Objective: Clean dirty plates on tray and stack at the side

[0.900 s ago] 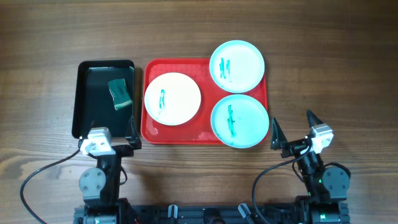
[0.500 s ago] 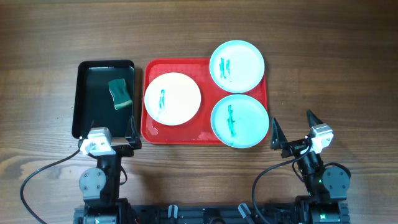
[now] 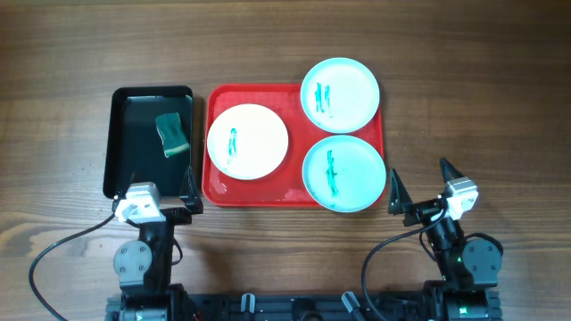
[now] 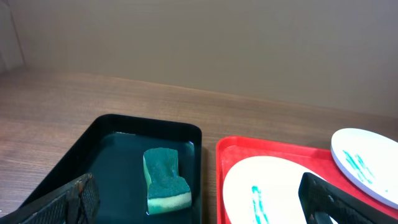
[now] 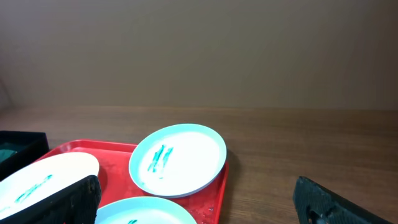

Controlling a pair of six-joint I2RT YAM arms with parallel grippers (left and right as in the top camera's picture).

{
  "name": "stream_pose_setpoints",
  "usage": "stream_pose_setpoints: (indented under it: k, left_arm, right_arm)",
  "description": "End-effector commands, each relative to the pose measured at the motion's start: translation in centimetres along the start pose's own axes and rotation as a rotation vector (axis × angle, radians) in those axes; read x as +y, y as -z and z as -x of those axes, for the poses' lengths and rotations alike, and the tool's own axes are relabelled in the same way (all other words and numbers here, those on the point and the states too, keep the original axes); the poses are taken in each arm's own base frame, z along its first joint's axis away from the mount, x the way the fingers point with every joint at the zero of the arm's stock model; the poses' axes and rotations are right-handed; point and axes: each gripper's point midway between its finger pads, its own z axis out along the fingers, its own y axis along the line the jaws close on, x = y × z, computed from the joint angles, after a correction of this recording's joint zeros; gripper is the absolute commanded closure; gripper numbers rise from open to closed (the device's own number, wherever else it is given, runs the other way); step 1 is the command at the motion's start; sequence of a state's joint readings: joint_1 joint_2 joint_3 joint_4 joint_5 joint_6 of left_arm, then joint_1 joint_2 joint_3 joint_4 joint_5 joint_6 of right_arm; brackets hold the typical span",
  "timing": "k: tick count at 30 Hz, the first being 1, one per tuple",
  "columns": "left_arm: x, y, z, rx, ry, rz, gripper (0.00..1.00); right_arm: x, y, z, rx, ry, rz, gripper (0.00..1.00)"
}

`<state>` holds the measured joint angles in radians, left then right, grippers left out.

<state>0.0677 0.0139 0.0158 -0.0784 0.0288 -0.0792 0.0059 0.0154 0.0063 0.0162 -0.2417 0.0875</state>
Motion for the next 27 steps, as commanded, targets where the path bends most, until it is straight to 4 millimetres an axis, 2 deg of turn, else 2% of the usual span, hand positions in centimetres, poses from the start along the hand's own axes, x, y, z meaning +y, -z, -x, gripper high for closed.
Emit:
stream_pose_setpoints:
  k: [1, 18, 22, 27]
  left_arm:
    - [0.1, 0.0, -0.2, 0.0, -0.019, -0.001, 0.0]
    - [0.0, 0.0, 0.1, -0.015, -0.02, -0.002, 0.0]
    - [-0.1, 0.0, 0.8, -0.043, -0.021, -0.006, 0.0]
    - [-0.3, 0.3, 2.4, -0.079, -0.022, -0.011, 0.0]
  right_arm:
    - [0.0, 0.0, 0.2, -0.011, 0.01, -0.004, 0.0]
    - [0.1, 0.0, 0.3, -0.012, 0.009, 0.001, 0.0]
    - [0.2, 0.1, 0.5, -0.017, 0.01, 0.006, 0.0]
    - [1.4, 0.3, 1.5, -0.033, 0.016, 0.07, 0.0]
